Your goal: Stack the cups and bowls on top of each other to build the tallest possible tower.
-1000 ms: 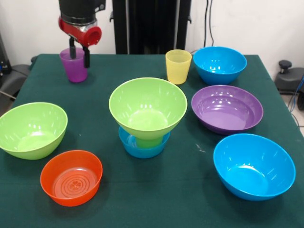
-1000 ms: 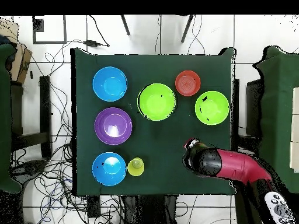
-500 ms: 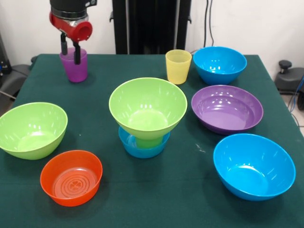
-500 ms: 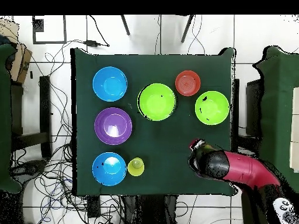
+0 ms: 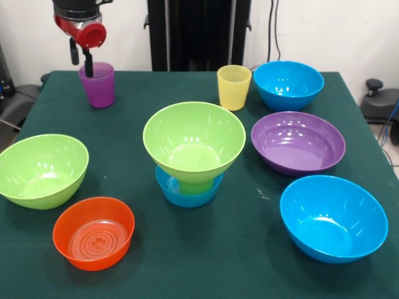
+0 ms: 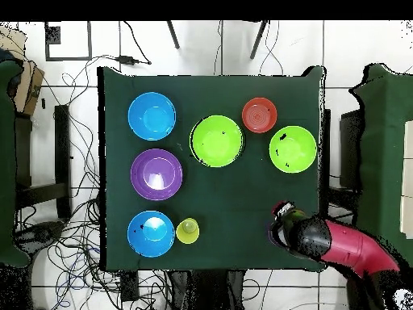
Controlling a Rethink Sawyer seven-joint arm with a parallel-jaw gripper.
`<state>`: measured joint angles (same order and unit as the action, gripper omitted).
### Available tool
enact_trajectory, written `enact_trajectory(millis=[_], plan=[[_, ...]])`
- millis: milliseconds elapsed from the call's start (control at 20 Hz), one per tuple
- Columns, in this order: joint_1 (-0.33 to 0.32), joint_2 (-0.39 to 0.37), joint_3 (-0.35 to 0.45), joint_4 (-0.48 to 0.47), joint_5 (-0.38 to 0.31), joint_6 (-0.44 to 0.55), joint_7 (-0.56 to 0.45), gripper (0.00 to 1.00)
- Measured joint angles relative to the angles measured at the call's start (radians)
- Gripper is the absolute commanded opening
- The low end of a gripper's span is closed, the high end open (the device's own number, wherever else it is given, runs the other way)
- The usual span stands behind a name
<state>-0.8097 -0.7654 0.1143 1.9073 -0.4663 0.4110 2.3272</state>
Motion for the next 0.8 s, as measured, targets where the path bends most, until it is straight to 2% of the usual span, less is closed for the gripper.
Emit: enact_trajectory(millis=[350,800], plan=[[-0.005,-0.012,0.0,0.037,0.0,0.0,0.0,1.0],[0.043,-0.033,0.0,0.057,0.0,0.0,0.0,1.0]])
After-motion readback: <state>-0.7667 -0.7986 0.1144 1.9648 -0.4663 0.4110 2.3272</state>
